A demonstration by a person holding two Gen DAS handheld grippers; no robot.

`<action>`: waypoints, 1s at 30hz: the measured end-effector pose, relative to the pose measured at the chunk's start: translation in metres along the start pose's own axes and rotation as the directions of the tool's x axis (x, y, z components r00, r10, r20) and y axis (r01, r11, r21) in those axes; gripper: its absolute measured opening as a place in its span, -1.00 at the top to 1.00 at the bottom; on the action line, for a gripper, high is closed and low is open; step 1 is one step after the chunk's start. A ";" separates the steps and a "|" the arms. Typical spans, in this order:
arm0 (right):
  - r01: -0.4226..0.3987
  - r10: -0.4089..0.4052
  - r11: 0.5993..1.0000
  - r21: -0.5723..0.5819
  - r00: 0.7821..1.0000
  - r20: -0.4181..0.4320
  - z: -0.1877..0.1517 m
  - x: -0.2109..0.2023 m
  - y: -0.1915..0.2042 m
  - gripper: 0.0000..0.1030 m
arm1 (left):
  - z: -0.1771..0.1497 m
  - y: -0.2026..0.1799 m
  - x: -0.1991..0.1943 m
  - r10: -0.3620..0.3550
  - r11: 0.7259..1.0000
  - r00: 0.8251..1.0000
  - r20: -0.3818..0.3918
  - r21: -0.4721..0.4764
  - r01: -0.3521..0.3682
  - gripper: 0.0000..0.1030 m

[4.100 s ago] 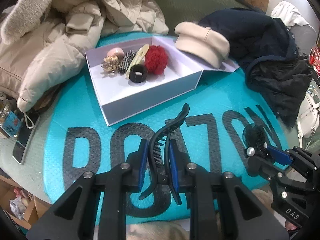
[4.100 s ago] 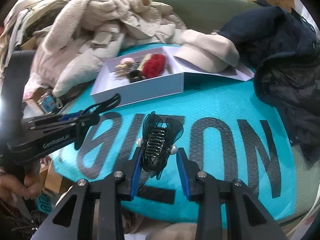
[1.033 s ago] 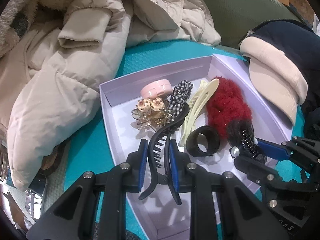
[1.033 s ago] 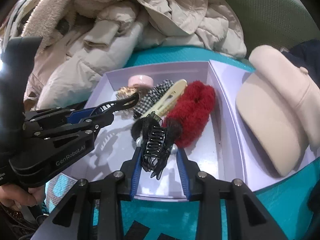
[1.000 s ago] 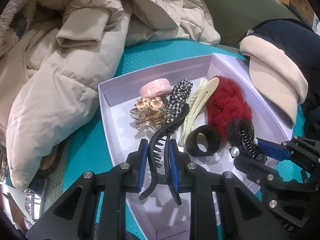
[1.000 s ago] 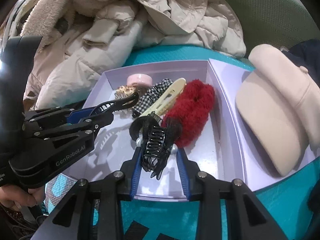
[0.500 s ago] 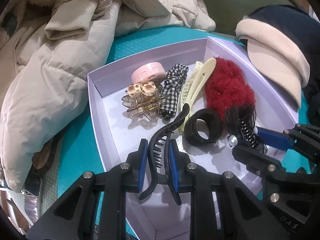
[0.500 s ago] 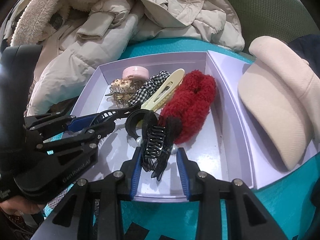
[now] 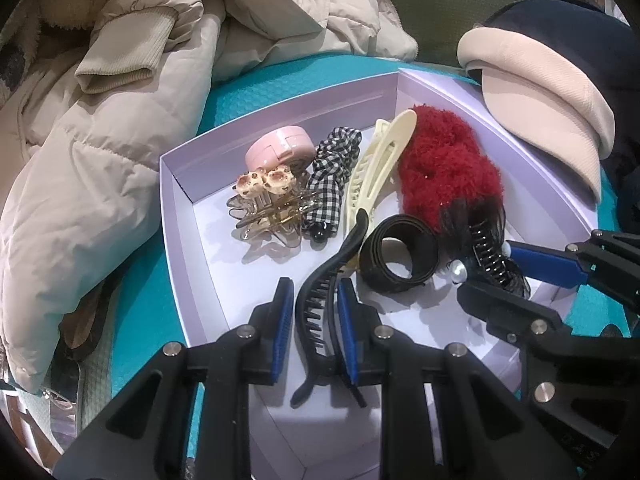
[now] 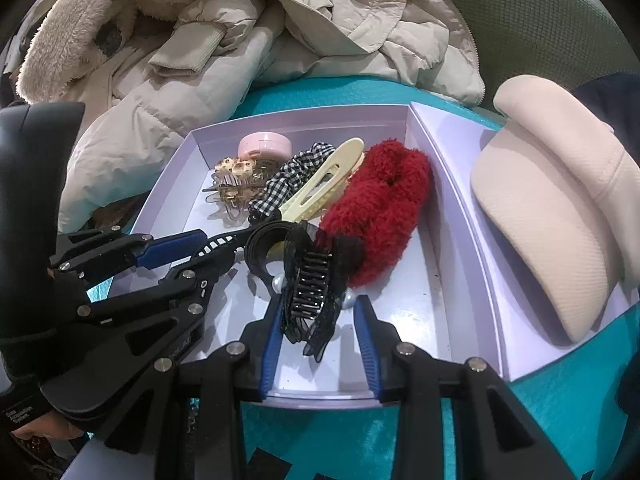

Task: Organize objects
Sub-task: 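Lower and release the bow clip with the right tool while the left tool releases the claw clip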

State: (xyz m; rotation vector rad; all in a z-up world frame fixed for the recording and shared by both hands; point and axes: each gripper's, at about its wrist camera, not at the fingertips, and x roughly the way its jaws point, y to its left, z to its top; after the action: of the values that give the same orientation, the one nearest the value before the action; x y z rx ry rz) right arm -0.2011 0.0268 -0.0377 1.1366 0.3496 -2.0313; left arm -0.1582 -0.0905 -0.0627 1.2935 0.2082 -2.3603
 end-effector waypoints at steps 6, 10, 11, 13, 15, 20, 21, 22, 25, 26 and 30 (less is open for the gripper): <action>-0.002 0.002 1.000 0.005 1.000 0.003 0.000 0.000 0.000 0.31 | -0.001 0.000 0.000 0.005 1.000 1.000 0.007 -0.009 -0.005 0.57; -0.028 0.028 0.999 0.020 1.000 0.011 0.001 -0.002 -0.002 0.31 | -0.001 0.003 -0.002 -0.021 0.999 1.000 0.005 -0.030 0.021 0.57; -0.039 0.038 0.999 0.029 0.999 0.015 0.001 -0.002 -0.004 0.31 | -0.001 0.004 -0.003 -0.031 0.999 1.000 0.004 -0.041 0.031 0.57; -0.042 0.042 0.998 0.044 0.999 0.019 0.002 -0.002 -0.006 0.31 | -0.001 0.005 -0.004 -0.040 0.998 0.999 0.002 -0.057 0.040 0.57; -0.047 0.045 0.997 0.057 0.999 0.029 0.003 -0.003 -0.009 0.30 | 0.000 0.006 -0.006 -0.045 0.997 0.999 0.001 -0.067 0.045 0.57; -0.056 0.051 0.995 0.086 0.996 0.067 0.008 -0.007 -0.013 0.01 | 0.007 0.009 -0.013 -0.044 0.994 0.999 0.000 -0.102 0.044 0.45; -0.038 0.032 0.996 0.083 0.997 0.069 0.009 -0.009 -0.012 -0.01 | 0.009 0.010 -0.014 -0.041 0.994 0.999 0.004 -0.103 0.041 0.39; -0.026 0.021 0.997 0.078 0.997 0.071 0.011 -0.010 -0.012 -0.03 | 0.010 0.010 -0.015 -0.032 0.994 0.999 0.004 -0.103 0.032 0.37; 0.002 -0.008 0.997 0.072 0.997 0.079 0.014 -0.014 -0.013 -0.10 | 0.013 0.012 -0.017 -0.002 0.995 1.000 -0.001 -0.102 0.002 0.12; 0.001 -0.007 0.997 0.074 0.997 0.083 0.015 -0.015 -0.013 -0.12 | 0.014 0.013 -0.019 0.003 0.995 1.000 0.004 -0.098 -0.003 0.03; 0.001 -0.007 0.998 0.070 0.996 0.087 0.016 -0.019 -0.012 -0.17 | 0.016 0.019 -0.025 0.074 0.994 0.997 0.006 -0.081 -0.073 -0.02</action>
State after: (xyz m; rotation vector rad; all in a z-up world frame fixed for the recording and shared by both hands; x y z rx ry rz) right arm -0.2137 0.0353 -0.0150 1.0856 0.2393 -2.1039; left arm -0.1503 -0.1049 -0.0321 1.2312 0.2457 -2.2721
